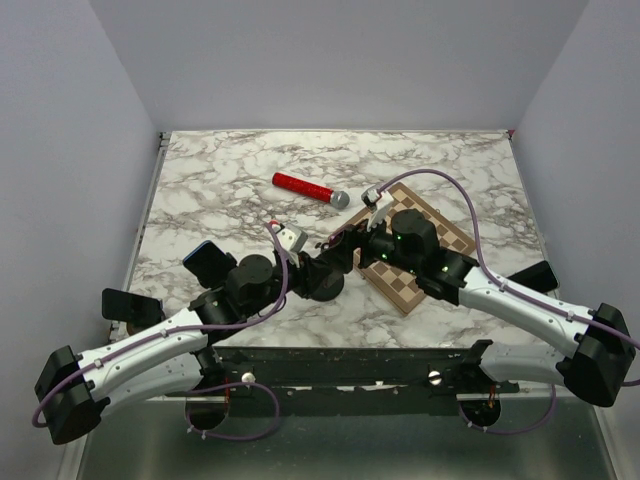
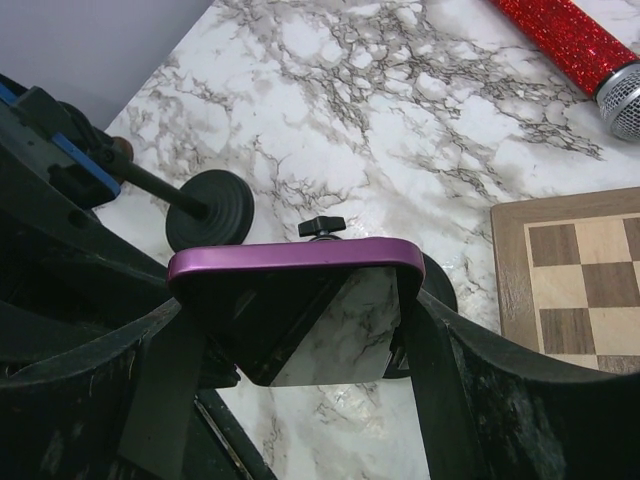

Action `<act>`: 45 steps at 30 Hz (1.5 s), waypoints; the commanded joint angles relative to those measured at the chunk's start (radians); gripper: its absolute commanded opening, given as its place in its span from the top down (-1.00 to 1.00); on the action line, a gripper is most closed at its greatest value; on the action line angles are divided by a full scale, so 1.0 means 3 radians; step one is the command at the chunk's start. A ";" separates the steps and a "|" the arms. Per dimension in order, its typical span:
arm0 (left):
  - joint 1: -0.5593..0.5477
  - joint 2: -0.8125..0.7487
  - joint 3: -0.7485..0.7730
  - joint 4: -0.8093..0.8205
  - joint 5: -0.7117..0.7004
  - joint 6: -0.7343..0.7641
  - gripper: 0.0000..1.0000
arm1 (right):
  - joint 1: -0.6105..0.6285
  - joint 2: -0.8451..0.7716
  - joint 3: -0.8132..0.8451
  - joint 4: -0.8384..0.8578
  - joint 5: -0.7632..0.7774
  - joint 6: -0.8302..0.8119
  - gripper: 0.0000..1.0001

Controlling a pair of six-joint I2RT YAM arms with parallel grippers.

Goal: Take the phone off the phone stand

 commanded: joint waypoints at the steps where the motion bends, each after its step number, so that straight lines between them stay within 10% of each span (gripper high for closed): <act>1: -0.0097 -0.0130 -0.0124 -0.0519 -0.0510 -0.0178 1.00 | -0.0125 -0.0016 0.0073 -0.0342 0.1105 0.0035 0.99; 13: -0.0097 -0.0326 -0.0107 -0.0936 -0.0757 -0.0238 1.00 | -0.0112 -0.0143 -0.0181 -0.0179 0.1770 -0.0213 0.99; 26: 0.0307 -0.0283 -0.0235 -0.0365 0.0527 -0.0173 1.00 | -0.0096 -0.0034 -0.0239 0.0188 -0.0474 -0.0831 0.99; 45: 0.0388 -0.0155 -0.0165 -0.0348 0.0481 -0.0046 1.00 | -0.0098 -0.0681 0.0045 -0.0425 -0.1040 -0.0162 0.99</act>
